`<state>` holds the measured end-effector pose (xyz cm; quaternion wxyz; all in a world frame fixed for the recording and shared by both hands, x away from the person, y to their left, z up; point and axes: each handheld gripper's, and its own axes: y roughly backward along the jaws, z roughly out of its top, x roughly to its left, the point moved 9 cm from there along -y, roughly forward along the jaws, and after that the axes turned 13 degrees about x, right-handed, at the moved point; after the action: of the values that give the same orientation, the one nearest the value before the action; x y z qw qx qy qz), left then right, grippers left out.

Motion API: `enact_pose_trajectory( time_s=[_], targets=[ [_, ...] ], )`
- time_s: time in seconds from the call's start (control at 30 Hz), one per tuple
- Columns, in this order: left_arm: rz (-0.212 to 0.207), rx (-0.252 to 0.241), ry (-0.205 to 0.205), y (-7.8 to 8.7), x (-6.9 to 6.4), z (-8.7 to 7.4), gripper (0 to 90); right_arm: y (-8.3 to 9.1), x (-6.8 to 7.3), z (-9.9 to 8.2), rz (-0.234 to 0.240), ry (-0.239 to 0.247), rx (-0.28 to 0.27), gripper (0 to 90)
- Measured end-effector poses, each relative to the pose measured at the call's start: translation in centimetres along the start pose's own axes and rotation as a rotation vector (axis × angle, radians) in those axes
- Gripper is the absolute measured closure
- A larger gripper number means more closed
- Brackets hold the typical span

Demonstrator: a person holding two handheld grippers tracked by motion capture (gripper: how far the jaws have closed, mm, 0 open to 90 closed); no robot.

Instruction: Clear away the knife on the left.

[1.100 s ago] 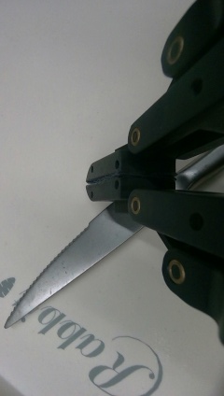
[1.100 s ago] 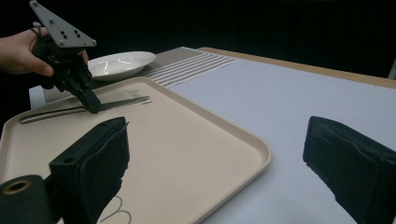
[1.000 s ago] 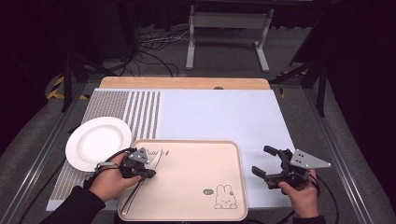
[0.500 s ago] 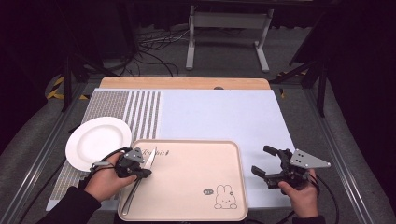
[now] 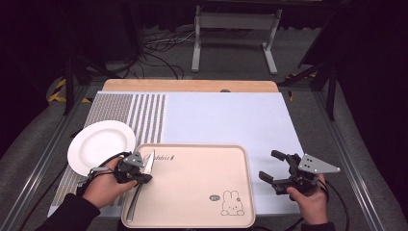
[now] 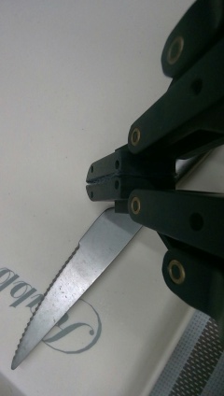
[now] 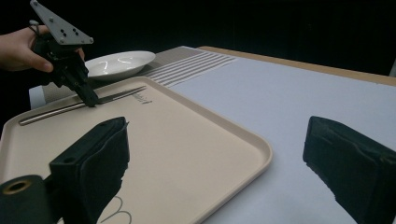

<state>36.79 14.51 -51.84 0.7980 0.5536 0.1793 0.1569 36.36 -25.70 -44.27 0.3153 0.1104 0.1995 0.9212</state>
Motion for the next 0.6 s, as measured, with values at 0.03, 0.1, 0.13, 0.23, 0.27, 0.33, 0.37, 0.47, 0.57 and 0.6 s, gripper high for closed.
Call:
enact_pose_trajectory(
  time_s=[0.03,0.1,0.13,0.23,0.27,0.33,0.37,0.47,0.57,0.6],
  targets=[
    [0.0,0.0,0.0,0.0,0.0,0.0,90.0,0.0,0.0,0.0,0.0,0.0,0.0,7.5],
    [-0.001,-0.005,0.003,0.03,0.06,-0.07,90.0,0.0,0.0,-0.01,0.0,0.001,0.0,7.5],
    [-0.002,-0.001,0.008,0.05,0.04,-0.15,90.0,0.0,0.0,-0.01,0.0,0.001,0.001,7.5],
    [0.0,0.001,0.007,0.09,0.1,-0.24,90.0,-0.01,0.0,-0.04,0.0,-0.001,0.002,7.5],
    [0.0,-0.002,0.006,0.08,0.13,-0.23,90.0,-0.02,0.0,-0.04,-0.001,0.0,0.002,7.5],
    [0.002,-0.002,0.006,0.1,0.19,-0.26,90.0,-0.03,0.01,-0.04,-0.001,-0.001,0.002,7.5],
    [-0.001,-0.002,0.008,0.1,0.16,-0.27,90.0,-0.03,0.01,-0.04,-0.001,-0.001,0.003,7.5],
    [-0.001,0.004,0.011,0.14,0.18,-0.34,90.0,-0.06,-0.01,-0.06,-0.001,-0.001,0.004,7.5],
    [0.007,0.007,0.008,0.2,0.32,-0.41,90.0,-0.07,0.01,-0.06,-0.001,0.0,0.004,7.5],
    [0.003,0.006,0.012,0.2,0.3,-0.43,90.0,-0.07,0.02,-0.07,-0.001,0.001,0.005,7.5]
  ],
)
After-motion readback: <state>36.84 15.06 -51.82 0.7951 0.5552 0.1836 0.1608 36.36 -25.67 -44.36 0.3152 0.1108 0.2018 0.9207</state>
